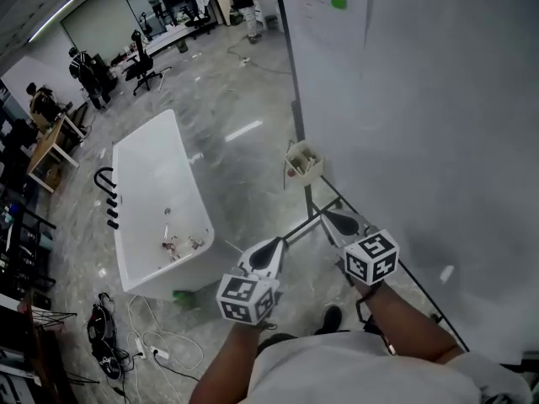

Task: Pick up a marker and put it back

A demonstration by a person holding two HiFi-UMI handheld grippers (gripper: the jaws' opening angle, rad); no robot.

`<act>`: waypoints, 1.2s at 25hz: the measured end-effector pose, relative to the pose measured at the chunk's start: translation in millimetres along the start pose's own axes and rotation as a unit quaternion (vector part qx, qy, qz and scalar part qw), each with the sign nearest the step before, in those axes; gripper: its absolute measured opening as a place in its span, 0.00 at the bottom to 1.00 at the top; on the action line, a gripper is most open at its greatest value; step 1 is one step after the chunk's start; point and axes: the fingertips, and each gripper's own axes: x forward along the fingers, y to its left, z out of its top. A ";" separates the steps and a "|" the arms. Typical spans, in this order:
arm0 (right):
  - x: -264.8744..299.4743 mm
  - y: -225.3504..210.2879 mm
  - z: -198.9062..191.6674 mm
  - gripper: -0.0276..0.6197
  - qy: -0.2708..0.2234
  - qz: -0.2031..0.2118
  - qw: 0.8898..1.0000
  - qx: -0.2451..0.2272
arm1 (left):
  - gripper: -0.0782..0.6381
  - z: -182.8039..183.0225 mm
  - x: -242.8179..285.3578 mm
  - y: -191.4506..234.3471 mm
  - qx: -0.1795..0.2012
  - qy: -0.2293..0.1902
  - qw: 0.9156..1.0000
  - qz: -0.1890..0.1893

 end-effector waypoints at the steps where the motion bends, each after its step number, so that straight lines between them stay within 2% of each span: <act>1: 5.9 -11.8 0.6 0.05 0.002 -0.002 1.000 0.004 | 0.11 2.9 12.6 3.1 0.002 0.002 1.000 -0.002; 4: 26.8 -43.7 -1.9 0.05 0.008 -0.009 1.000 0.013 | 0.11 9.9 50.1 18.8 0.013 0.006 1.000 -0.005; 10: 76.1 -95.2 -11.4 0.05 0.027 -0.025 0.999 0.030 | 0.11 16.8 128.5 57.7 -0.003 0.018 0.999 -0.037; 14: 113.9 -133.5 -18.0 0.09 0.045 -0.054 0.996 0.051 | 0.11 30.5 178.2 79.7 0.020 0.028 0.997 -0.069; 21: 178.3 -164.9 -41.1 0.19 0.083 -0.102 0.985 0.114 | 0.11 29.1 240.5 114.4 0.022 0.078 0.985 -0.151; 26: 200.9 -199.8 -66.1 0.21 0.091 -0.141 0.974 0.152 | 0.11 10.1 279.5 133.5 0.015 0.105 0.977 -0.183; 30: 215.0 -210.8 -77.9 0.21 0.099 -0.152 0.969 0.169 | 0.11 2.1 295.6 146.9 0.008 0.116 0.973 -0.199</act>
